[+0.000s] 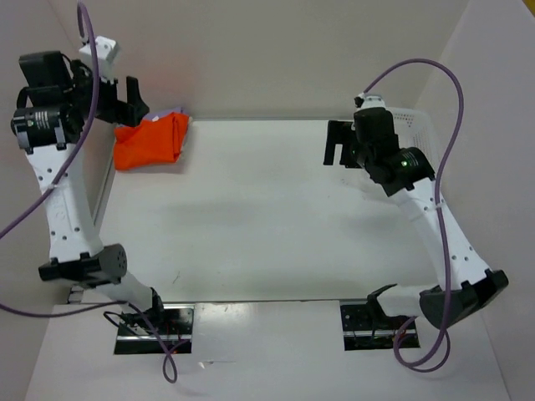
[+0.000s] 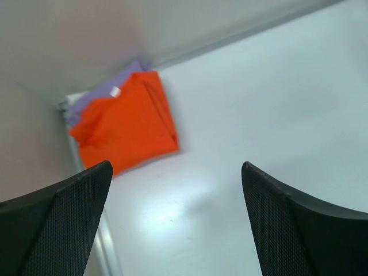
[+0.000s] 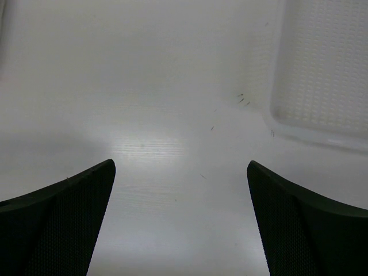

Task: Fold and stack the t-shirts
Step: Smooth out wrinkles on the folded tshirt

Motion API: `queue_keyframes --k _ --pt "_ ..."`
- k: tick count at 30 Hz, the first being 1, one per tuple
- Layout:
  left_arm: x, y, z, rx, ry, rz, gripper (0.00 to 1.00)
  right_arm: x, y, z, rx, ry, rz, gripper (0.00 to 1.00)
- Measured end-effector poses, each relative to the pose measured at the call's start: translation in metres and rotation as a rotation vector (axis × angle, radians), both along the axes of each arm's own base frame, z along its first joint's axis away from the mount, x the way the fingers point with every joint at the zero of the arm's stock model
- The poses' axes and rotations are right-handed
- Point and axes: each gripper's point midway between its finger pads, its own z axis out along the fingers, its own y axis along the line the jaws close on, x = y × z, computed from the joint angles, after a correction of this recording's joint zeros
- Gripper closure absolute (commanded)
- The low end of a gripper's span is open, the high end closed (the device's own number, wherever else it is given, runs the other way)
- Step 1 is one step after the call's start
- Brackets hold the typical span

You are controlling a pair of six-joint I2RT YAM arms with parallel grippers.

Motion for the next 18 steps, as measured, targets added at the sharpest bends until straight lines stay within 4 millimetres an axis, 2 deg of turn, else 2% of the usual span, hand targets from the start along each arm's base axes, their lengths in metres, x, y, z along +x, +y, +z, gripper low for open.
queue_keyframes --k 2,4,7,9,11,13,15,18 --pt "-0.023 -0.014 -0.020 -0.034 0.049 -0.030 0.01 -0.011 -0.002 0.000 0.009 -0.005 0.011 0.00" --pt "-0.043 -0.019 -0.053 -0.066 0.119 -0.026 0.01 -0.016 -0.003 -0.001 0.015 -0.005 0.020 0.00" --pt "-0.075 -0.022 -0.121 -0.099 0.248 0.009 0.01 -0.021 -0.001 -0.013 0.016 0.022 0.032 0.00" --pt "-0.107 -0.022 -0.170 -0.103 0.347 0.052 0.01 -0.025 -0.001 -0.026 0.012 0.051 0.036 0.00" --pt "-0.133 -0.023 -0.197 -0.093 0.385 0.082 0.01 -0.031 -0.001 -0.035 0.016 0.066 0.048 0.00" --pt "-0.154 -0.023 -0.209 -0.078 0.387 0.105 0.01 -0.041 -0.002 -0.038 0.030 0.068 0.063 0.00" --pt "-0.165 -0.021 -0.209 -0.062 0.368 0.125 0.01 -0.048 -0.002 -0.032 0.046 0.045 0.073 0.00" --pt "-0.164 -0.017 -0.198 -0.045 0.308 0.141 0.01 -0.054 -0.002 -0.015 0.077 -0.013 0.088 0.00"
